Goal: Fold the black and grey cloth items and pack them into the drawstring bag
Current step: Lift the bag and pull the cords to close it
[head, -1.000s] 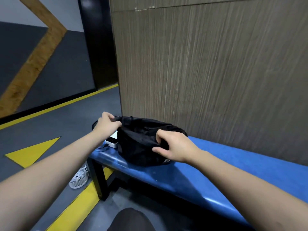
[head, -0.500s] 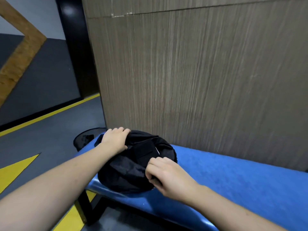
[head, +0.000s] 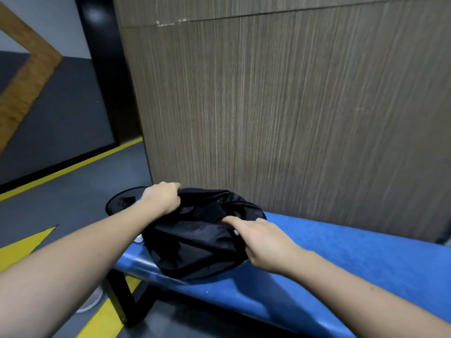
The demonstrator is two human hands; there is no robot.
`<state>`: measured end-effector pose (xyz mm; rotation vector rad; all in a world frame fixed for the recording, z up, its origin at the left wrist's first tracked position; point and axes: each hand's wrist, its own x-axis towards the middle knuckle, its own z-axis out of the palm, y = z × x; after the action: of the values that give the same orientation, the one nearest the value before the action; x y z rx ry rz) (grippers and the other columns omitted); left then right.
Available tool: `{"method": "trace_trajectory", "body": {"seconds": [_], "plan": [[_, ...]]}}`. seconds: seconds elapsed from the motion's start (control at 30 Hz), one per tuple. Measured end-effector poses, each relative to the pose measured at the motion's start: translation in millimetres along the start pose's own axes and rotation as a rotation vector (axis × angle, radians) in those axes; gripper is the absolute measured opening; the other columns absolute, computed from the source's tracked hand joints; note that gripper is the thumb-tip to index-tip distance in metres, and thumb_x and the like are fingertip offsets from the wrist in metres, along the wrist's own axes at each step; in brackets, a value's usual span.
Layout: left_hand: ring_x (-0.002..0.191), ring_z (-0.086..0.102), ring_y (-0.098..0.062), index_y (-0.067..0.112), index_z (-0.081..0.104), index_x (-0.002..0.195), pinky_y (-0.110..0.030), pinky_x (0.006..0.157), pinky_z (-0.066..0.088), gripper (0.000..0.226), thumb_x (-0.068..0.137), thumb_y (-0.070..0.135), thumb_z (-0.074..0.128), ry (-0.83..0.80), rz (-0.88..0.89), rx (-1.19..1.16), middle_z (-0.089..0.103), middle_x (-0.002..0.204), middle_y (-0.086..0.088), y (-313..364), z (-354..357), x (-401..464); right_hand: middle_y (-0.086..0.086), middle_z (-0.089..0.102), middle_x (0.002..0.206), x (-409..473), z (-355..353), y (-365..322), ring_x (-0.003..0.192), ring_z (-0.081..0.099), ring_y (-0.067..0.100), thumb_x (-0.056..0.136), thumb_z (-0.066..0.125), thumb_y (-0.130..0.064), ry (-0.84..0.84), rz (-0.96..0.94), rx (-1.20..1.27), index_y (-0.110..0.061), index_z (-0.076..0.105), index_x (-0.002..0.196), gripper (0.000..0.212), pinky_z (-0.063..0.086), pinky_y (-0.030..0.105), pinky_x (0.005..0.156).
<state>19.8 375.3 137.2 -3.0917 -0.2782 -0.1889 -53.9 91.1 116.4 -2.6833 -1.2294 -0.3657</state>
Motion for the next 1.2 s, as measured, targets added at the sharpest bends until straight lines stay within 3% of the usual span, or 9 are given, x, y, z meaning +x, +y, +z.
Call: {"method": "trace_trajectory", "body": {"seconds": [0.1,0.23,0.5,0.67,0.77,0.9,1.0,1.1,1.2], "plan": [[0.109,0.059,-0.036,0.021,0.061,0.105,-0.036,0.084,0.045,0.025,0.090,0.015,0.043,-0.006,-0.007,-0.192,0.065,0.119,-0.015,8,-18,-12,-0.001,0.063,0.095,-8,-8,23,0.091,0.062,0.026,0.075,0.023,-0.025,0.041,-0.055,-0.157,-0.025,0.063,0.111,0.054,0.038,0.036,0.070],[0.107,0.058,-0.033,0.022,0.061,0.094,-0.034,0.084,0.045,0.023,0.088,0.011,0.042,-0.010,0.000,-0.443,0.067,0.112,-0.013,28,-42,-25,-0.005,0.045,0.068,-26,-27,54,0.060,0.051,0.021,0.062,0.060,-0.007,0.105,0.049,-0.328,-0.028,0.056,0.070,0.022,0.024,0.029,0.056],[0.083,0.068,-0.027,0.008,0.069,0.095,-0.033,0.077,0.052,0.023,0.087,0.005,0.048,-0.005,0.061,-0.908,0.073,0.091,-0.012,86,-89,-42,-0.007,0.025,0.071,-65,-77,84,0.062,0.039,0.020,0.054,0.068,0.004,0.239,0.158,-0.449,-0.024,0.065,0.065,0.030,0.024,0.031,0.057],[0.102,0.069,-0.037,0.006,0.072,0.100,-0.057,0.097,0.051,0.030,0.078,0.024,0.061,-0.078,0.142,-1.163,0.075,0.102,-0.017,108,-106,-47,-0.003,0.034,0.067,-93,-109,103,0.062,0.044,0.024,0.055,0.075,0.001,0.291,0.252,-0.538,-0.021,0.056,0.060,0.029,0.023,0.032,0.058],[0.098,0.071,-0.031,0.007,0.073,0.102,-0.046,0.097,0.052,0.025,0.099,0.021,0.052,-0.084,0.170,-1.237,0.074,0.105,-0.015,132,-121,-59,0.000,0.042,0.067,-114,-129,121,0.064,0.046,0.026,0.057,0.074,0.001,0.291,0.332,-0.618,-0.020,0.057,0.059,0.027,0.023,0.033,0.060],[0.073,0.069,-0.009,0.012,0.068,0.107,-0.020,0.067,0.055,0.030,0.106,0.027,0.042,-0.066,0.214,-1.286,0.073,0.098,-0.005,164,-138,-65,0.002,0.044,0.068,-144,-150,138,0.067,0.047,0.028,0.061,0.064,0.001,0.329,0.390,-0.704,-0.019,0.061,0.061,0.020,0.021,0.033,0.062],[0.085,0.068,-0.017,0.014,0.067,0.108,-0.026,0.075,0.054,0.035,0.106,0.034,0.039,-0.076,0.242,-1.292,0.072,0.100,-0.005,187,-150,-70,0.004,0.043,0.068,-164,-169,146,0.067,0.047,0.029,0.062,0.055,-0.003,0.382,0.442,-0.729,-0.016,0.059,0.060,0.014,0.021,0.034,0.062],[0.089,0.065,-0.022,0.012,0.067,0.111,-0.039,0.088,0.053,0.043,0.105,0.043,0.038,-0.102,0.241,-1.315,0.072,0.103,-0.007,210,-159,-73,0.006,0.043,0.068,-185,-187,158,0.068,0.047,0.030,0.054,0.066,0.004,0.405,0.535,-0.717,-0.013,0.056,0.060,0.021,0.022,0.035,0.061],[0.081,0.062,-0.020,0.015,0.068,0.104,-0.035,0.078,0.051,0.046,0.104,0.049,0.037,-0.145,0.228,-1.303,0.071,0.093,-0.003,229,-159,-75,0.005,0.044,0.068,-201,-196,167,0.068,0.047,0.031,0.056,0.070,0.004,0.409,0.594,-0.682,-0.013,0.060,0.063,0.021,0.025,0.034,0.060]]}}
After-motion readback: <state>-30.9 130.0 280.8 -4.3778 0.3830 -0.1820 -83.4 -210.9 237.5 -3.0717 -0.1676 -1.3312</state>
